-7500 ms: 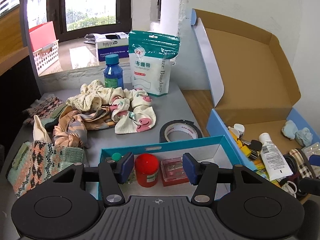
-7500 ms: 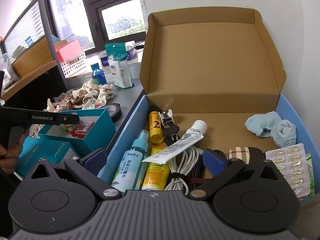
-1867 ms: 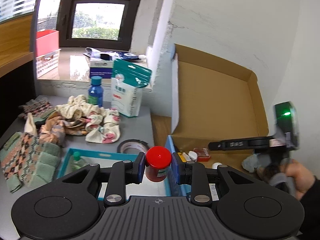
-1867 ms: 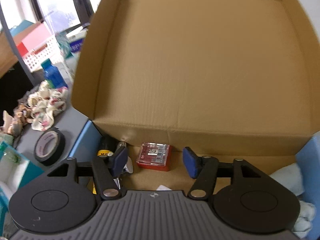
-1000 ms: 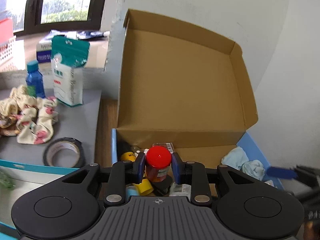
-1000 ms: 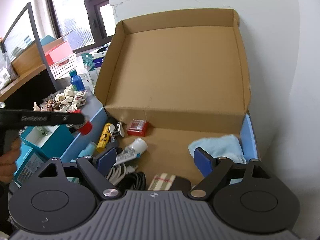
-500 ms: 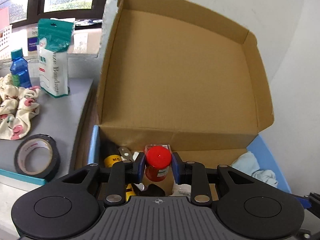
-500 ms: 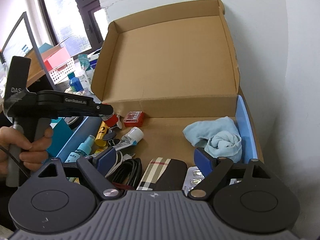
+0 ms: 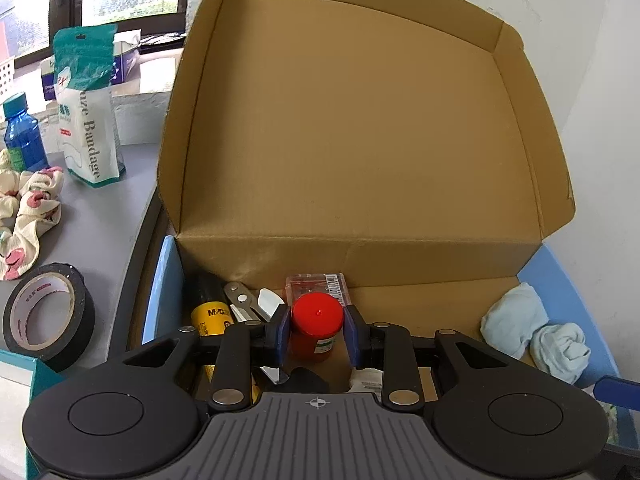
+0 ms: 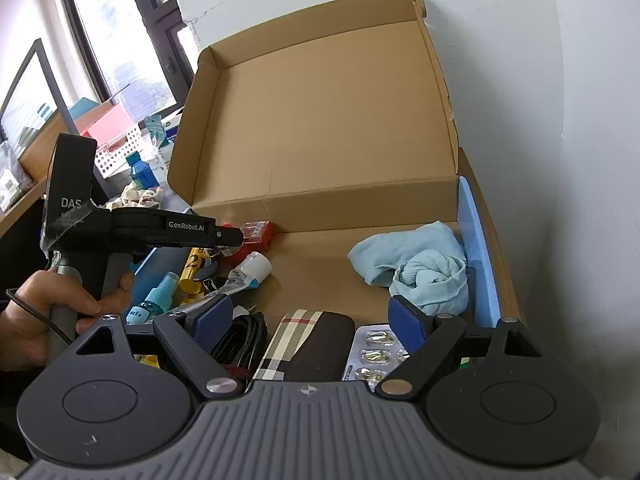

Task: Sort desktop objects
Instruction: 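Lower the red-capped jar into the cardboard box and open the left tool, then grip the cardboard lid edge with both tools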

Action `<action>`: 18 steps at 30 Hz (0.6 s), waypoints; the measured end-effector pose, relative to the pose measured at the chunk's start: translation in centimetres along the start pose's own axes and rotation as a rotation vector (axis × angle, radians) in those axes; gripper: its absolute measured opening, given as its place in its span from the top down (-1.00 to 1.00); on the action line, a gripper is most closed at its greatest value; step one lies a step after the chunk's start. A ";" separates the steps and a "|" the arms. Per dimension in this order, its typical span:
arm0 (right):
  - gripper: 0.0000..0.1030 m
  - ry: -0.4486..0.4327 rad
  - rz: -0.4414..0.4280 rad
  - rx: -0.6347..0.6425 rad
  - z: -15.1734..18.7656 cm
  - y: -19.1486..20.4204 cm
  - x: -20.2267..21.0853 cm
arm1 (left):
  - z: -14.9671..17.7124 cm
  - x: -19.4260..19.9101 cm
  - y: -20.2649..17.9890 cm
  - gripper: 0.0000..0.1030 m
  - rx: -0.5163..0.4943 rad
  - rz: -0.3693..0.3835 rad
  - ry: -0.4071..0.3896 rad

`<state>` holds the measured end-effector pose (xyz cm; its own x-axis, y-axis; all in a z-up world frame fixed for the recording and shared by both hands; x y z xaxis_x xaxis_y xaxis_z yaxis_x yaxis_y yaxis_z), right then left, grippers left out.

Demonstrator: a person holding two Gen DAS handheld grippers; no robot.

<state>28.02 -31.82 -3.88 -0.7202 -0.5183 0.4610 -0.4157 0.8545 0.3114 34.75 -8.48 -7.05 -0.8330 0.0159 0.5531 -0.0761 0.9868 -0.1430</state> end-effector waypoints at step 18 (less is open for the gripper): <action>-0.73 -0.001 0.009 0.016 -0.1 0.5 0.2 | -1.2 1.3 0.1 0.21 -0.029 0.030 -0.055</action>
<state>27.76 -31.45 -3.53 -0.7246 -0.5104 0.4631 -0.4176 0.8597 0.2941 34.34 -8.17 -5.39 -0.8634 0.0374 0.5031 -0.0355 0.9903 -0.1345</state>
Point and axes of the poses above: each gripper's, at about its wrist camera, not at the fingertips, and x roughly against the way its jaws point, y to its left, z to its underside, the point moved 5 cm from there along -x, roughly the way its jaws point, and after that the axes turned 11 degrees about -y, right-handed, at the moved point
